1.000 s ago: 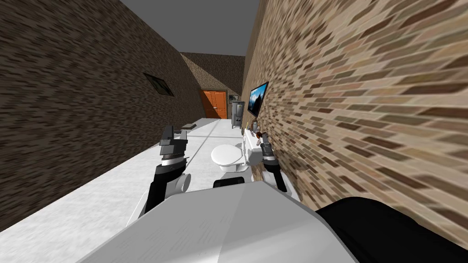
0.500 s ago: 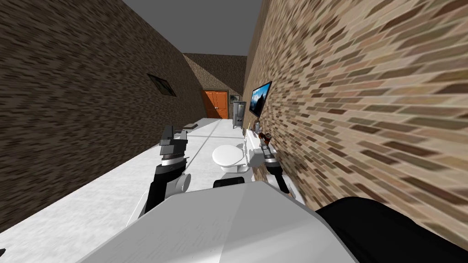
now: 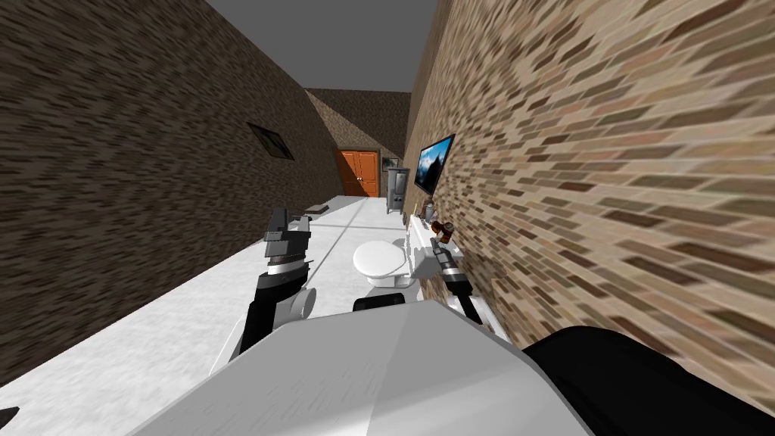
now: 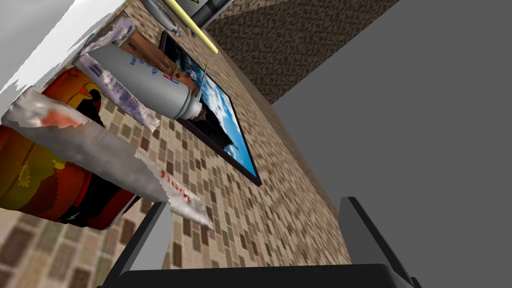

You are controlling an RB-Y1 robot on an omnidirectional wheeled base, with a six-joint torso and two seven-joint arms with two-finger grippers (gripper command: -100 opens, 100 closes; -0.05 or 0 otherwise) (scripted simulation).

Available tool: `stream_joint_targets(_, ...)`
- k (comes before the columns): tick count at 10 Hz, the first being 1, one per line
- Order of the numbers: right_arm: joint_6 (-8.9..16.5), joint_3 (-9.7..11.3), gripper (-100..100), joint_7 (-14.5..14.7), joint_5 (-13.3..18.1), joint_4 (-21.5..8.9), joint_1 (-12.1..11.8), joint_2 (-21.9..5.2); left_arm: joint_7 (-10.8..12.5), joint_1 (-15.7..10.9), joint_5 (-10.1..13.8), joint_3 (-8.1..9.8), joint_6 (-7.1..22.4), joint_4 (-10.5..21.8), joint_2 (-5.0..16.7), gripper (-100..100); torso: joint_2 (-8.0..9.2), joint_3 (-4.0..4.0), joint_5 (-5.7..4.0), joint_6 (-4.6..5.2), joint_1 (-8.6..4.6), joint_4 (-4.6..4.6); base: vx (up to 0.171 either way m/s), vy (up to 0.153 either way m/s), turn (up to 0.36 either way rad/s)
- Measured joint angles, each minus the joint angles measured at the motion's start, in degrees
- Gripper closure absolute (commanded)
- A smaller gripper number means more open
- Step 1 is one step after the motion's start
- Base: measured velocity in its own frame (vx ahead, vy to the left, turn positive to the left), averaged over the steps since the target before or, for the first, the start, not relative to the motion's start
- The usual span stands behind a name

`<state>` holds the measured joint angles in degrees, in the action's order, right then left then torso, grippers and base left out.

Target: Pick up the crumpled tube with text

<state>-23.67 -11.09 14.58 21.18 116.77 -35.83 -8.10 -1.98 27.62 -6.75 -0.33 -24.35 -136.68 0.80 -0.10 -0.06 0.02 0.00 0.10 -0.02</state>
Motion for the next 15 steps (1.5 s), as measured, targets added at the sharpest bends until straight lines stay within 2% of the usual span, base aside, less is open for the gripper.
stream_joint_targets(2,0.85,-0.98,-100,1.58,2.12,-1.06,-0.98,-0.22,0.0,0.0,0.0,0.0,0.0,0.0,0.0,0,0.03,0.01,0.0,0.0,0.0,0.01,0.02,0.026,-0.001)
stream_joint_targets(3,1.63,-1.57,-100,2.13,3.02,-2.02,-0.51,-0.83,0.0,0.0,0.0,0.0,0.0,0.0,0.0,0,0.03,0.02,0.0,-0.01,-0.02,0.01,0.022,0.033,-0.011)
stream_joint_targets(6,2.7,-3.29,-100,4.49,6.36,-4.58,-1.31,-2.2,0.0,0.0,0.0,0.0,0.0,0.0,0.0,0,0.01,0.01,0.01,0.0,0.03,0.01,0.029,0.04,-0.036)
stream_joint_targets(10,3.83,-5.15,-100,7.28,9.38,-6.36,-1.8,-7.14,0.0,0.0,0.0,0.0,0.0,0.0,0.0,0,-0.05,-0.03,0.01,0.0,0.0,-0.01,0.039,0.032,-0.06)
stream_joint_targets(15,4.52,-6.36,-100,9.67,10.45,-6.98,-1.55,-13.48,0.0,0.0,0.0,0.0,0.0,0.0,0.0,0,-0.07,-0.04,0.0,-0.01,-0.03,-0.01,0.041,0.025,-0.064)
